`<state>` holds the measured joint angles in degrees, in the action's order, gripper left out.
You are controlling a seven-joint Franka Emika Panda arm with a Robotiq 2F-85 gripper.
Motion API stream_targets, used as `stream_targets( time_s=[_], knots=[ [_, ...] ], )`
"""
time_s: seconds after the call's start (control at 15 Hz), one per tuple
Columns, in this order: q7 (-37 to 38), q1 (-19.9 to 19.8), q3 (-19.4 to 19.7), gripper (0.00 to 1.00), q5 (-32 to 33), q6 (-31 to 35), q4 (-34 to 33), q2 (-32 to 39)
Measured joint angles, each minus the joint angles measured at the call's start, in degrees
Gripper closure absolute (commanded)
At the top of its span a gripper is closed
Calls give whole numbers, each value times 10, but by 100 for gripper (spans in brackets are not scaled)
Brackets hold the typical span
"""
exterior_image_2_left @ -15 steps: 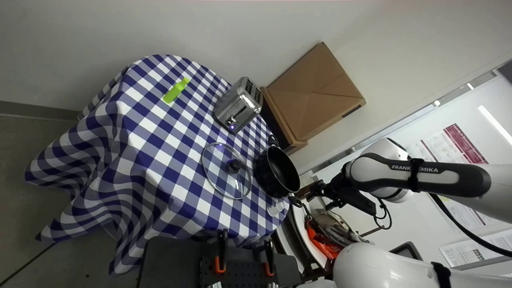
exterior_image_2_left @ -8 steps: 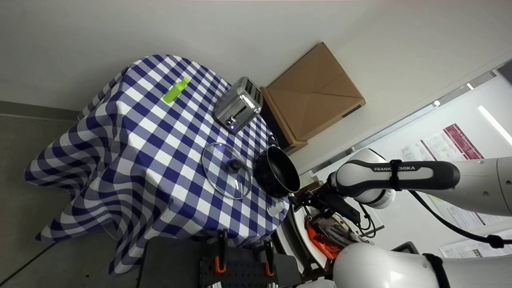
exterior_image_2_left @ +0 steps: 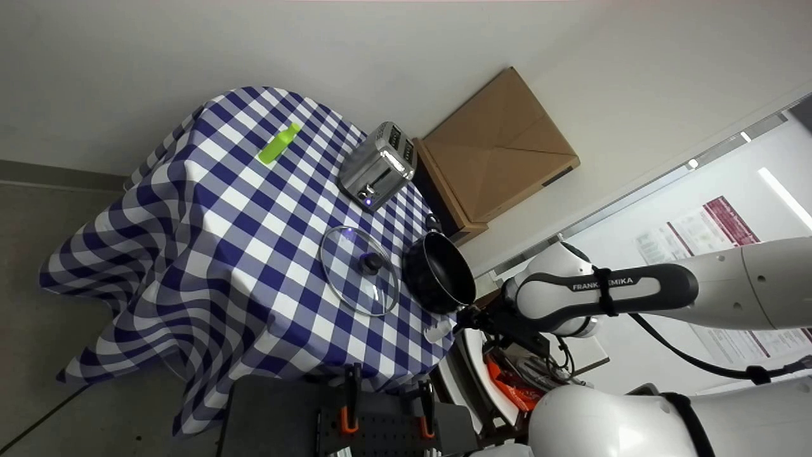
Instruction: Move the salt cellar to the left
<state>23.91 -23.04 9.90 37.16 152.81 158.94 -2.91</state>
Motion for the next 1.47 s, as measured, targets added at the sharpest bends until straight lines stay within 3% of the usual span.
stream_targets(
  time_s=[0.4,0.6,1.07,1.47],
  knots=[
    [109,8,27,0,88,79,-1,40],
    [184,7,28,0,161,104,-3,45],
    [351,6,28,0,330,114,-7,45],
    [437,6,29,0,390,124,-6,45]
  ],
)
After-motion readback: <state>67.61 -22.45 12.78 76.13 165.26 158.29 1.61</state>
